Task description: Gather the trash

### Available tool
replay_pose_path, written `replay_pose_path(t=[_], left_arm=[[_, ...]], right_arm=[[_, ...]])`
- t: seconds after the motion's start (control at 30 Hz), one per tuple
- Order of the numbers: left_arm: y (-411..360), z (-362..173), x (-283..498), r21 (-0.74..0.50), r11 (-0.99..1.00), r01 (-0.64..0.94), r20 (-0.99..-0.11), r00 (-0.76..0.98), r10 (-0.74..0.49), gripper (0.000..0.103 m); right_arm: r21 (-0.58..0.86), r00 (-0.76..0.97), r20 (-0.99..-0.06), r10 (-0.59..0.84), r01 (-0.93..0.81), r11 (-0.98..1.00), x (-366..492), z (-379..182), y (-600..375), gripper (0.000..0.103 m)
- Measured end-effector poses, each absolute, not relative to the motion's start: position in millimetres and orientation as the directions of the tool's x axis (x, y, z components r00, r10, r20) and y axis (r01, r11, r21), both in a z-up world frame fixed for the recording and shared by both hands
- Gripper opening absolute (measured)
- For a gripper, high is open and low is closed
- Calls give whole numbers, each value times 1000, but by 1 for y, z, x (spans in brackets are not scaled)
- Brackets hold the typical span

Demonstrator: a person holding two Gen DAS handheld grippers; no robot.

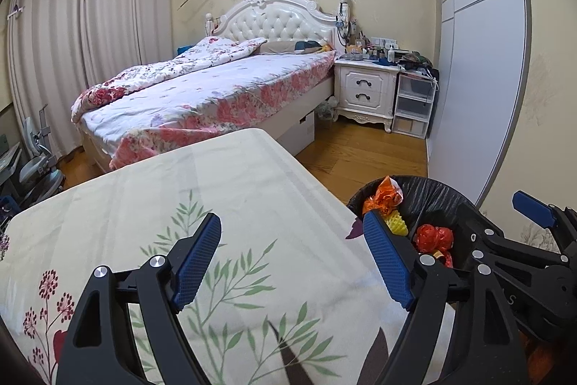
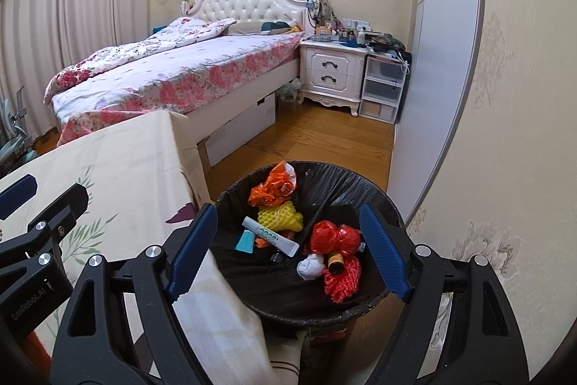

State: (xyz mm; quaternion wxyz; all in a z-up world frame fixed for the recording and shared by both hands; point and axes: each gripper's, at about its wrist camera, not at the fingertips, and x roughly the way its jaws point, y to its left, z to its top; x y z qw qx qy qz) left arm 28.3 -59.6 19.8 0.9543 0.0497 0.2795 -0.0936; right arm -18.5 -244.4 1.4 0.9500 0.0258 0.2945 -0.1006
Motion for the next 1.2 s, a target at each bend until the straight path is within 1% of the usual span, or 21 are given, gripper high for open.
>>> replay_pose_path(t=[0.6,1.2], left_arm=[[-40,31,0,40,983,178,-514,847,-133,80],[-38,31,-2,33,984,177,-521,843,-134,80]], right_arm=[[-10,832,-526,-175,200,980,-50,20,-239,80],[-11,830,-529,-176,200,980,-51,20,-238,80]])
